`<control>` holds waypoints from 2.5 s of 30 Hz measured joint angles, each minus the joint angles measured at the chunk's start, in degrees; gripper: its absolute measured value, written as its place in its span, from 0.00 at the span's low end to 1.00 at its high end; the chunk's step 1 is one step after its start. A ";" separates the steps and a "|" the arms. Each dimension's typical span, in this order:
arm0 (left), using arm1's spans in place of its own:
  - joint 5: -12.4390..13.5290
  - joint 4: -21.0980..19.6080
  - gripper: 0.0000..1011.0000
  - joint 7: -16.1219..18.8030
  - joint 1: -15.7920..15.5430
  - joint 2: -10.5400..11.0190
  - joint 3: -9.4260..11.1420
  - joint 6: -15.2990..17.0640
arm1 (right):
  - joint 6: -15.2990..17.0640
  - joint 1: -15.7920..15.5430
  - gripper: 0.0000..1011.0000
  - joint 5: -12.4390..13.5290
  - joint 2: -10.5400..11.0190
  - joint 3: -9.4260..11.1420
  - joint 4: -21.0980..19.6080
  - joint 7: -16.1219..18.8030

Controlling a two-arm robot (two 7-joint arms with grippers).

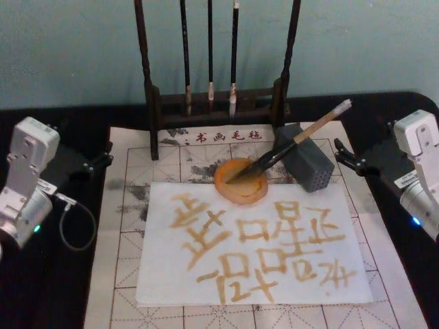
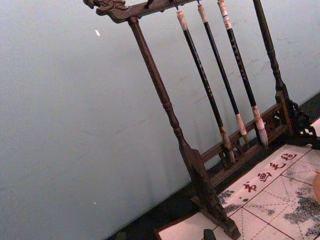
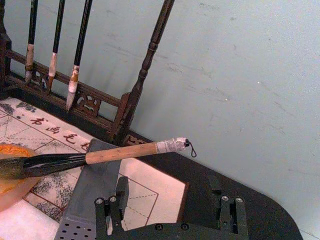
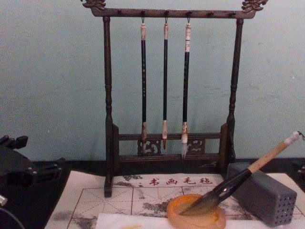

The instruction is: Pick up the brush from the inkstone, write on the paper, then place the brush back to its original position.

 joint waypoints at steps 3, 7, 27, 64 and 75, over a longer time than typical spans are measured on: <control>0.00 0.00 0.99 0.00 0.00 0.00 0.00 0.00 | 0.00 0.00 0.99 0.00 0.00 0.00 0.00 -0.01; 0.00 0.00 0.99 0.00 0.00 0.00 0.00 0.00 | 0.00 0.00 0.99 0.00 0.00 0.00 0.00 -0.01; 0.00 0.00 0.99 0.00 0.00 0.00 0.00 0.00 | 0.01 0.00 0.99 0.01 0.00 0.01 0.00 -0.01; 0.00 0.00 0.99 0.00 0.00 0.00 0.00 0.00 | 0.01 0.00 0.99 0.01 0.00 0.01 0.00 -0.01; 0.00 0.00 0.99 0.00 0.00 0.00 0.00 0.00 | 0.01 0.00 0.99 0.01 0.00 0.00 0.00 -0.01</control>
